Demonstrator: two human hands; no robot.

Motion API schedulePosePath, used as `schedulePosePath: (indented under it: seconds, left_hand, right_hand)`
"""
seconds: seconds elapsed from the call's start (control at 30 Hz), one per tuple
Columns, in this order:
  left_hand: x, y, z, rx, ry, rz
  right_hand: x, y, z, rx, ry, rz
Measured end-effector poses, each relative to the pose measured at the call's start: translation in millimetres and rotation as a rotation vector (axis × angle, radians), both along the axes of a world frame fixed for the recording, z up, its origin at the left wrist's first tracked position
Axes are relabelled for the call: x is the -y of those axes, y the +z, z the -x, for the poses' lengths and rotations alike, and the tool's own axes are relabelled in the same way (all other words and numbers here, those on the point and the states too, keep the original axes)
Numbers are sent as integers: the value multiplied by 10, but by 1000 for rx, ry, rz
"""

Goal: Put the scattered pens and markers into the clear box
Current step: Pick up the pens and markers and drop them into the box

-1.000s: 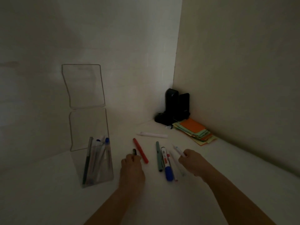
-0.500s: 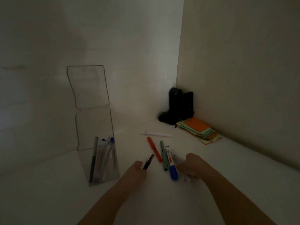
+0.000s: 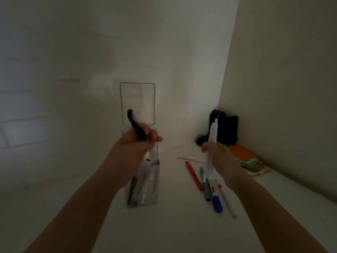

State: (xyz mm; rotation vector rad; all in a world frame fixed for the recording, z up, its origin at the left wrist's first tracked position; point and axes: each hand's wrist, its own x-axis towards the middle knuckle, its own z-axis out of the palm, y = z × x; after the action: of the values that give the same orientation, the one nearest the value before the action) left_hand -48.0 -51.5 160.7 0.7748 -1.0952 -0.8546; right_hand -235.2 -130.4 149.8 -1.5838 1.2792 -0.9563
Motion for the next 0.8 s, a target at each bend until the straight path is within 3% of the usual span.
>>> schedulePosePath:
  seconds: [0.13, 0.27, 0.4, 0.53, 0.73, 0.8]
  left_hand:
    - [-1, 49, -358, 60, 150, 7]
    - [61, -114, -453, 400, 260, -94]
    - [70, -246, -476, 671, 226, -158]
    - [70, -302, -464, 685, 228, -134]
    - [77, -417, -480, 733, 343, 3]
    - [73, -458, -503, 766, 402, 32]
  right_hand:
    - [-115, 115, -480, 112, 186, 197]
    - [-114, 130, -861, 189, 214, 229]
    - [-93, 62, -1079, 80, 180, 212]
    - [-69, -20, -1138, -78, 175, 275]
    - [-65, 55, -1185, -82, 174, 354]
    - [-71, 70, -1232, -194, 216, 367]
